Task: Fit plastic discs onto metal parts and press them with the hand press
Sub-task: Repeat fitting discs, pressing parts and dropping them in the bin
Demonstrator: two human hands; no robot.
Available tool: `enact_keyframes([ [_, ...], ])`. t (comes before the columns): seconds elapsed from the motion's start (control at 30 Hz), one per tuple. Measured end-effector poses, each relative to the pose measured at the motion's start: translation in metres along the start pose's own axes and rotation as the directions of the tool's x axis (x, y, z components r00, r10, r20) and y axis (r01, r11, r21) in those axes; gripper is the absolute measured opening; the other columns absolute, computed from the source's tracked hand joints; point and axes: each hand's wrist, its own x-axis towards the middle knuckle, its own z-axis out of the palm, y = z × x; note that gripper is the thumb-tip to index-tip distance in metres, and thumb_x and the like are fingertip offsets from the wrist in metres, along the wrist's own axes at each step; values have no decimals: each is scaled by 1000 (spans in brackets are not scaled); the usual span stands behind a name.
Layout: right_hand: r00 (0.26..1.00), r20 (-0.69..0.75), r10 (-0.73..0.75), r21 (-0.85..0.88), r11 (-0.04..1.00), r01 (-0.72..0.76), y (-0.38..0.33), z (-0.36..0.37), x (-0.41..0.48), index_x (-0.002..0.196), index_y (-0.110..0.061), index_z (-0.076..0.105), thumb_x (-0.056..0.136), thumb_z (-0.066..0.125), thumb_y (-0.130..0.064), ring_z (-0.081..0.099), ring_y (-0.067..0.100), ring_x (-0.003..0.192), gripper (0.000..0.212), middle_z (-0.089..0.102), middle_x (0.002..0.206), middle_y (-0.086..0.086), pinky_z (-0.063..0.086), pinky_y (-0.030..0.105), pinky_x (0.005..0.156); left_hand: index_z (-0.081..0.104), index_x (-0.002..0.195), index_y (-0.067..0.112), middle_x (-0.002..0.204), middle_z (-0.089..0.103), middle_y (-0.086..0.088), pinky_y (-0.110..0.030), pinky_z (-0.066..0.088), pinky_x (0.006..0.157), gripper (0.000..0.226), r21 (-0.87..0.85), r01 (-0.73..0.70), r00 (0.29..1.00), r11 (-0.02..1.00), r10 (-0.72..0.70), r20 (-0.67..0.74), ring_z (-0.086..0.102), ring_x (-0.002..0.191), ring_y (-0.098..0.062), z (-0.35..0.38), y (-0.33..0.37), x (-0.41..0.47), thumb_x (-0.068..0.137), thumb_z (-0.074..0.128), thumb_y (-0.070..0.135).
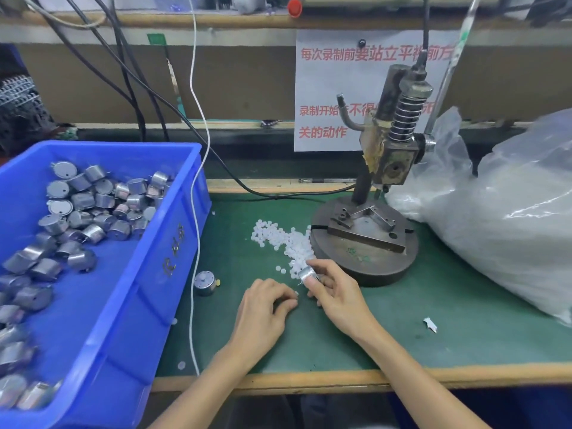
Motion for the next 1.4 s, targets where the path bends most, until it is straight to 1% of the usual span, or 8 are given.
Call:
enact_keyframes([
  [0.13, 997, 42, -58, -81, 995, 61, 2, -1, -4, 107, -36, 58, 92, 61, -24, 58, 39, 76, 19, 64, 88, 12, 52, 52, 74, 68, 78, 22, 73, 59, 21, -25, 41, 80, 14, -101, 61, 998, 993, -62, -9, 51, 80, -2, -3, -1, -7, 77, 74, 9],
  [0.3, 987, 90, -135, -213, 965, 152, 5, -1, -8, 104, -44, 54, 88, 58, -31, 56, 31, 66, 21, 63, 85, 8, 44, 33, 62, 54, 91, 29, 81, 63, 17, -28, 43, 88, 33, -179, 110, 994, 978, -108, 21, 56, 90, -5, -6, -1, -11, 75, 75, 10],
  [0.47, 971, 124, -204, -268, 936, 230, 6, 1, -7, 111, -27, 60, 88, 59, -25, 47, 5, 59, 22, 60, 86, -5, 34, 10, 57, 46, 98, 40, 87, 60, 22, -21, 38, 90, 46, -182, 119, 992, 976, -111, 52, 52, 94, 1, -7, -3, -13, 74, 77, 16],
  [0.63, 960, 149, -238, -336, 901, 276, 4, 4, -7, 113, -10, 61, 89, 60, -19, 51, -6, 67, 26, 57, 94, -17, 33, 4, 61, 45, 105, 38, 89, 58, 23, -9, 31, 88, 48, -172, 117, 993, 978, -111, 46, 49, 94, 3, -5, -5, -14, 75, 76, 17],
  [0.77, 944, 178, -277, -393, 860, 326, 0, 6, -7, 113, -8, 60, 89, 61, -14, 51, -12, 82, 24, 55, 101, -16, 35, 2, 68, 46, 113, 35, 93, 56, 22, -16, 34, 91, 51, -183, 116, 993, 976, -110, 42, 46, 96, 2, -4, -7, -14, 75, 76, 17],
  [1.0, 892, 269, -363, -467, 761, 450, -5, 7, -13, 119, -7, 58, 93, 54, -15, 61, 16, 93, 27, 57, 111, 6, 53, 34, 74, 56, 111, 22, 97, 54, 18, -27, 40, 91, 42, -175, 47, 999, 984, -45, 14, 46, 95, -1, -5, -7, -13, 74, 76, 15],
  [1.17, 859, 312, -405, -501, 699, 511, -7, 9, -13, 121, -9, 55, 92, 48, -14, 63, 25, 80, 30, 58, 111, 11, 55, 36, 60, 56, 112, 20, 98, 53, 15, -28, 39, 89, 41, -144, 32, 999, 989, -30, 19, 46, 95, -6, -4, -7, -12, 76, 73, 15],
  [1.4, 867, 328, -374, -477, 727, 494, -4, 13, -14, 118, -1, 60, 87, 53, -1, 65, 28, 87, 32, 58, 117, 12, 56, 42, 66, 54, 117, 21, 104, 53, 13, -28, 37, 91, 46, -128, 38, 998, 991, -31, 54, 46, 99, -7, -6, -4, -13, 73, 64, 14],
])
